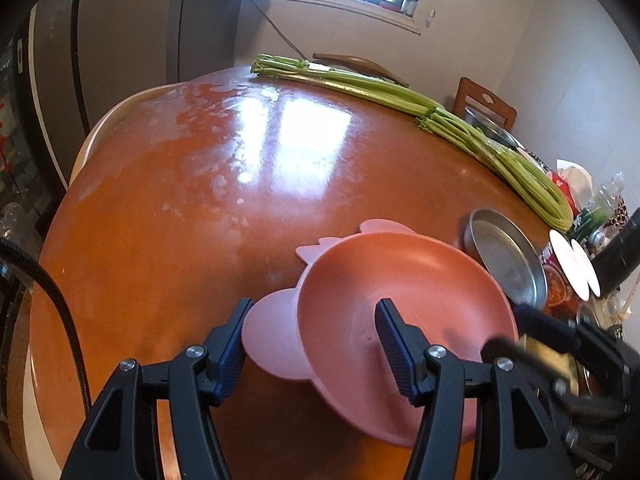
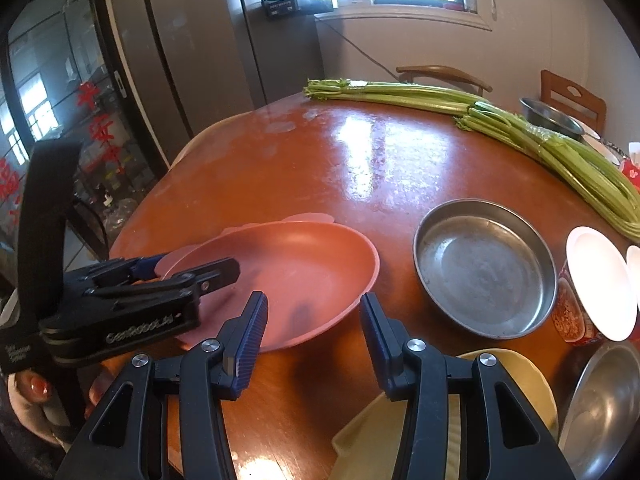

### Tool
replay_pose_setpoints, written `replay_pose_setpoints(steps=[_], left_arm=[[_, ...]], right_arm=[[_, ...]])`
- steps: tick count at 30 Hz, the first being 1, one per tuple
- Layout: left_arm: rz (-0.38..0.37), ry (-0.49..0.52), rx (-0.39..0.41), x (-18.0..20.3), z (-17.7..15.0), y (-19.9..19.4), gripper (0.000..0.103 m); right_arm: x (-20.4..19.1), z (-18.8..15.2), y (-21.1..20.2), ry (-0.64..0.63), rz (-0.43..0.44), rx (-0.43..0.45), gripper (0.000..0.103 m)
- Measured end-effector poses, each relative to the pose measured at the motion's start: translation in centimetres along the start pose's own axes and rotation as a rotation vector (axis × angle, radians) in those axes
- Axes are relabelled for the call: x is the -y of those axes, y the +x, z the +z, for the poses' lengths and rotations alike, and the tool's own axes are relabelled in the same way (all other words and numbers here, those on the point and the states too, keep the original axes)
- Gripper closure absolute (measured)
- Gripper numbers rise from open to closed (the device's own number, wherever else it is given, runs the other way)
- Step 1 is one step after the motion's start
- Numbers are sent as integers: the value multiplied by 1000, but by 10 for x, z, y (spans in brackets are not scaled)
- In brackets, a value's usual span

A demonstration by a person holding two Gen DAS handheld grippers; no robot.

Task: Organize plates and bowls
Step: 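Carry the pink bowl aside and lower it onto the table with the left tool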

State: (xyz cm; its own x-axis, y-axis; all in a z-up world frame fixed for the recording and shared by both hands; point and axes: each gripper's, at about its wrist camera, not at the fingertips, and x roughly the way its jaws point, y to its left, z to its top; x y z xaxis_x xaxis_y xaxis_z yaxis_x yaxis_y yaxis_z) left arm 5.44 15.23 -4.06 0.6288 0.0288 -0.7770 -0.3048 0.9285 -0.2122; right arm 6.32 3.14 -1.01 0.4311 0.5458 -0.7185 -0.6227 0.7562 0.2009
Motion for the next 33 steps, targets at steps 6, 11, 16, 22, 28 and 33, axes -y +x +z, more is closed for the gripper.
replay_pose_setpoints(steps=[6,11,16,22,28,33], left_arm=[[-52,0,-20,0,11,12,42],[-31,11,-30,2,13,25,42],[8,-9,-13,-10,18,26,42],[-13,-41,-12,-19,5,8,42],[-60,-21,-35,-11,-6,7,42],[-27,20,-25,-1,1,16,42]], right_arm=[[-11,-2,11,6,77,-26,53],[-18,-5,22,-13,60,-52,53],[11,-1,11,73,-5,-21,53],[40,11,14,152,-32,-42,53],[38,13,34,139,-24,-82,53],[27,11,38,114,1,-98,52]])
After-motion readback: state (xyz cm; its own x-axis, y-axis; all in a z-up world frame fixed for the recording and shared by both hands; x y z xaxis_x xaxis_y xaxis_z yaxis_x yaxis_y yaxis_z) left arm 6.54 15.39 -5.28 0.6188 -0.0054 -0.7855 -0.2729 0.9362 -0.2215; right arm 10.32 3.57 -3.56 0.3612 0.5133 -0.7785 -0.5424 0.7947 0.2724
